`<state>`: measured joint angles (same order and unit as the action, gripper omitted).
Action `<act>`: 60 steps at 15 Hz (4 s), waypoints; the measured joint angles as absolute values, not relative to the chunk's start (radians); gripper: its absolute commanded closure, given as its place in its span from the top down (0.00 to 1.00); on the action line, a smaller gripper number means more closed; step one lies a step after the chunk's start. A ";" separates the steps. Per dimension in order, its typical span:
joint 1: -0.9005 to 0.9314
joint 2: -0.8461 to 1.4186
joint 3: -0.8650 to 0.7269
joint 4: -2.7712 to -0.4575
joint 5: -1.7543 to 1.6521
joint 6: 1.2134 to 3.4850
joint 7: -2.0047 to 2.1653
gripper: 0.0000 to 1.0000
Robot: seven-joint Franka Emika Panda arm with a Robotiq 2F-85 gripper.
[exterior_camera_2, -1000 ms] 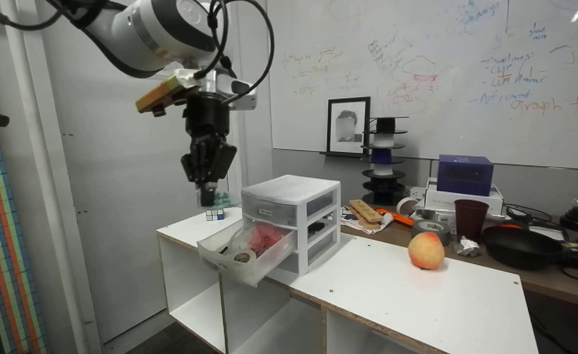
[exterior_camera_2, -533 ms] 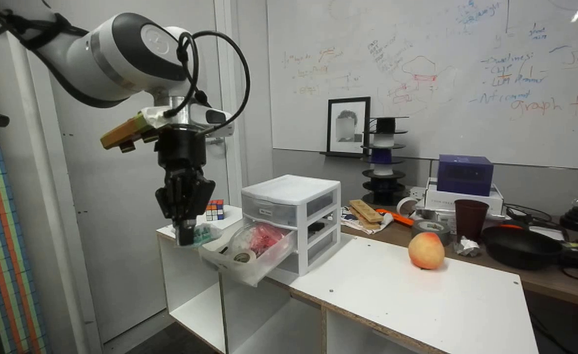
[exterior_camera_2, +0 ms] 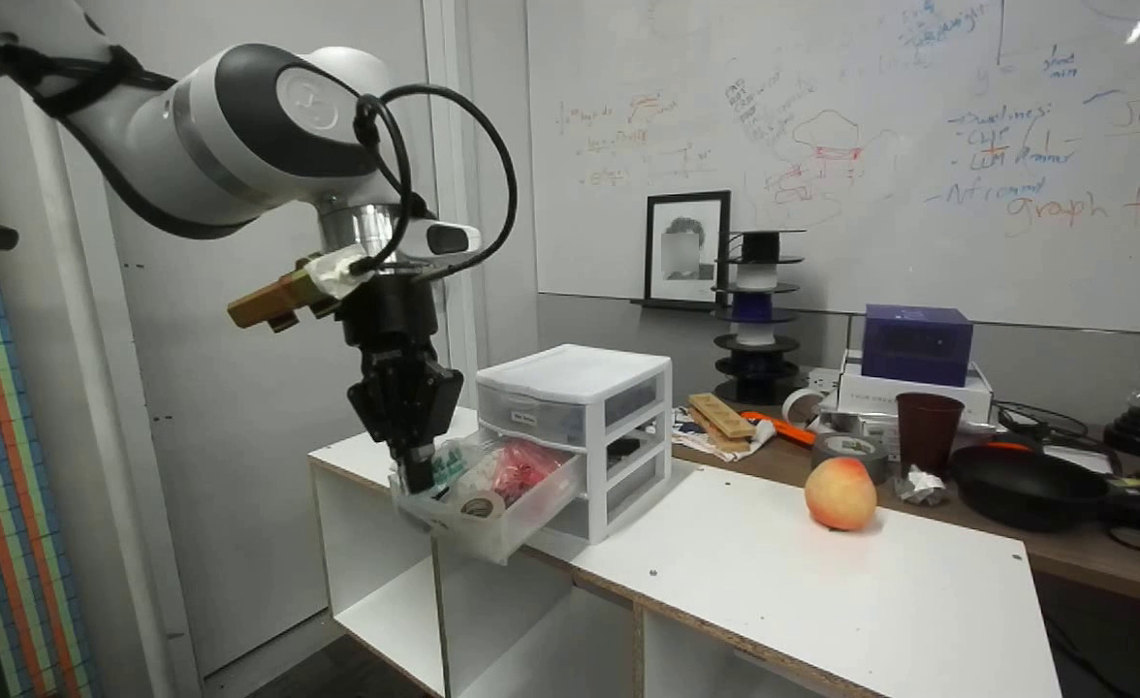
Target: Put the roll of tape and plastic bag on the table into the open drawer and then close the drawer
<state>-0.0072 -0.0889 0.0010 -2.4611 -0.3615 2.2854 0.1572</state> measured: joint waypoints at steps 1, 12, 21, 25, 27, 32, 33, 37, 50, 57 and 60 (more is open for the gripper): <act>-0.009 -0.089 0.000 -2.461 -0.360 2.298 0.158 0.07; -0.010 -0.089 0.000 -2.466 -0.316 2.356 0.171 0.07; -0.010 -0.089 0.000 -2.465 -0.249 2.375 0.203 0.07; -0.010 -0.089 0.000 -2.465 -0.249 2.375 0.230 0.07; -0.010 -0.089 0.000 -2.465 -0.249 2.375 0.244 0.07; -0.010 -0.089 0.003 -2.466 -0.205 2.364 0.238 0.07; -0.009 -0.089 0.004 -2.466 -0.204 2.363 0.237 0.07; -0.009 -0.089 0.004 -2.466 -0.203 2.363 0.236 0.07; -0.021 -0.041 -0.007 -2.402 -0.211 2.361 0.236 0.08; -0.006 0.097 0.000 -2.257 -0.212 2.324 0.212 0.08; 0.013 0.134 0.004 -2.234 -0.212 2.300 0.196 0.12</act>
